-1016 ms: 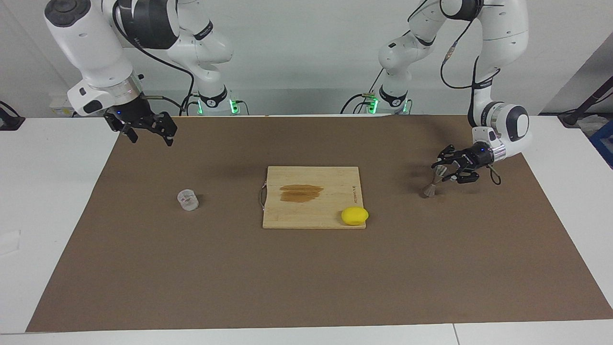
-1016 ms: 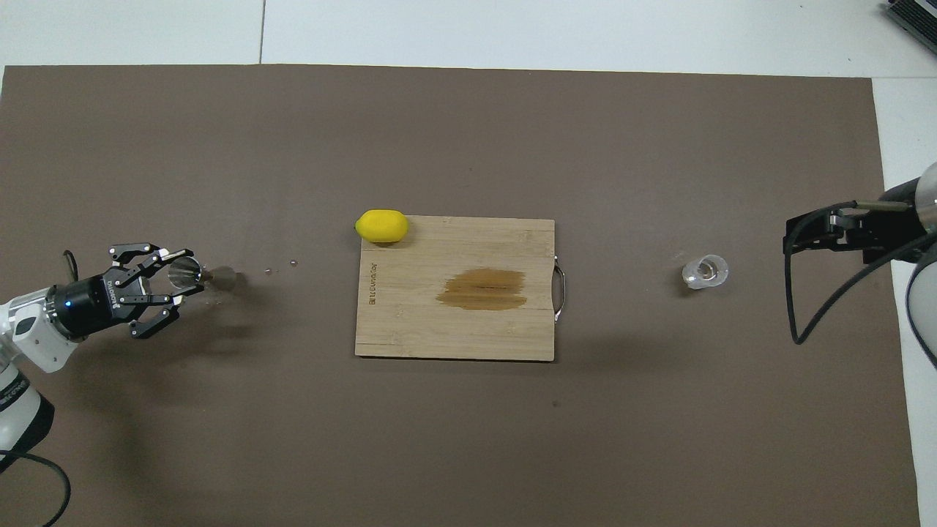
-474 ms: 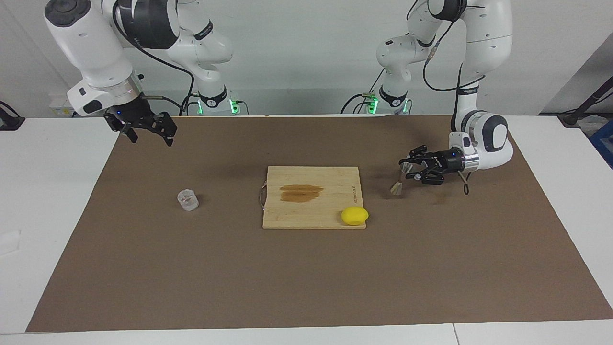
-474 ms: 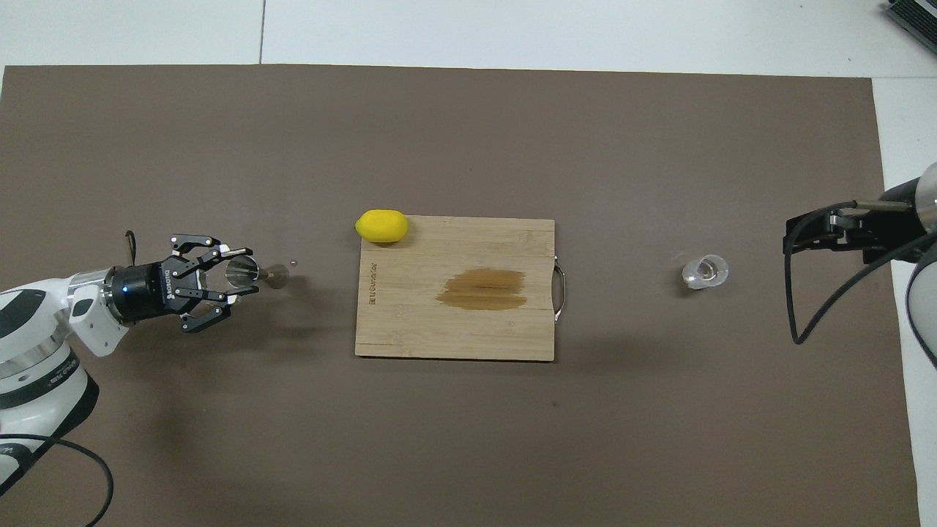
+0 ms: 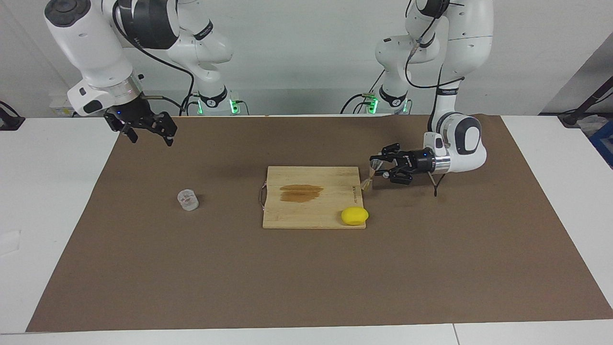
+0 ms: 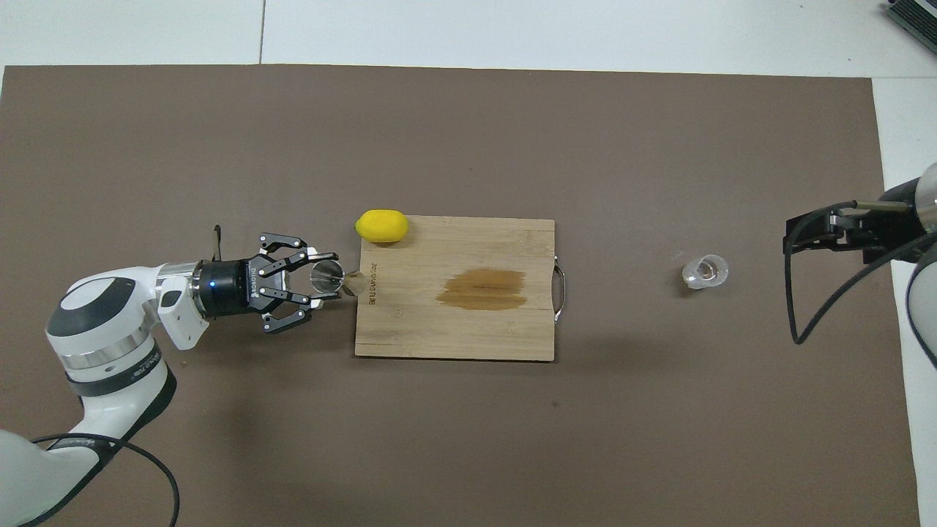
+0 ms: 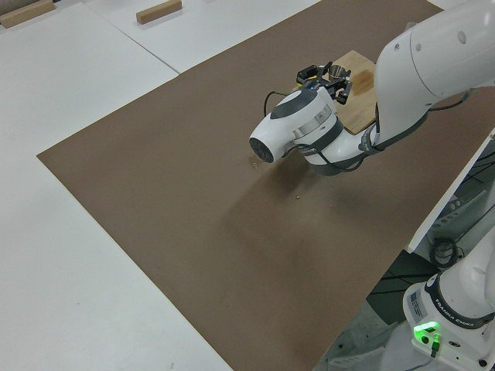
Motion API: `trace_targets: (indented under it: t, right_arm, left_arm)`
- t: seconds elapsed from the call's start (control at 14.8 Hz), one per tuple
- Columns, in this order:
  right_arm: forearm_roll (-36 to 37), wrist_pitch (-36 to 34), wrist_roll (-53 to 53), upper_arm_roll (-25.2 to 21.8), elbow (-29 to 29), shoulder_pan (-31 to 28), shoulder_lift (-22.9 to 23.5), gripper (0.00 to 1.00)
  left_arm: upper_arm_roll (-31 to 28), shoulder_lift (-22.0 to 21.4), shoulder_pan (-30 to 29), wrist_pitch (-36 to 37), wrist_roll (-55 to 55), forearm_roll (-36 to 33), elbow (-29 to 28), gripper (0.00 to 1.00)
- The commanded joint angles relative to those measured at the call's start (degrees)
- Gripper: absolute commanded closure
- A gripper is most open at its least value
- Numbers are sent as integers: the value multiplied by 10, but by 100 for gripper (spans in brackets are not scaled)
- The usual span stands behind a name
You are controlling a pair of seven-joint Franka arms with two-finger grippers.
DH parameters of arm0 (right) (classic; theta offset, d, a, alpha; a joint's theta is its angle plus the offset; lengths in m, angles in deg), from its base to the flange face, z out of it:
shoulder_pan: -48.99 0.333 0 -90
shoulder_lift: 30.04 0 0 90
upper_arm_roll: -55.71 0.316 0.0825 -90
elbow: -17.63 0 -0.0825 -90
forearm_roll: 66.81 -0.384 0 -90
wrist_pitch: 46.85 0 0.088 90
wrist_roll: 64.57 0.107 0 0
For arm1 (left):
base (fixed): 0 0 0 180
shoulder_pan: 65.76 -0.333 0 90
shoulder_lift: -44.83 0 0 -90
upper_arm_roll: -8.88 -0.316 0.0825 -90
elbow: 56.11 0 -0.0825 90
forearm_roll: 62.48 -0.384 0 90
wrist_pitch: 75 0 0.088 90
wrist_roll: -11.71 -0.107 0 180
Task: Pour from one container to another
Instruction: 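Carry the metal cup with the left gripper onto the cutting board, then set the metal cup down on the board and open the left gripper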
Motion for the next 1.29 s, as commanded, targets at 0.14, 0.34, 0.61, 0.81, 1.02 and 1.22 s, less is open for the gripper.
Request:
trace_targets:
  t: [0.14, 0.34, 0.61, 0.81, 1.02, 1.22]
  right_arm:
    - [-13, -7, -9, 2, 9, -6, -11, 0]
    - [-13, -7, -9, 2, 9, -6, -11, 0]
    - [-13, -7, -9, 2, 9, -6, -11, 0]
    - [-13, -7, -9, 2, 9, -6, -11, 0]
    - [-13, -7, -9, 2, 9, -6, -11, 0]
    - [-13, -7, -9, 2, 9, -6, -11, 0]
  left_arm:
    - [-8, -32, 122, -95, 9, 113, -32, 51]
    - [-8, -27, 195, -154, 8, 191, -29, 51]
    - [-7, -15, 278, -232, 4, 292, -4, 50]
    - [-6, 4, 311, -301, 1, 325, 41, 49]
    - [0, 14, 323, -357, -22, 353, 54, 47]
    - [2, 21, 323, -367, -51, 362, 53, 47]
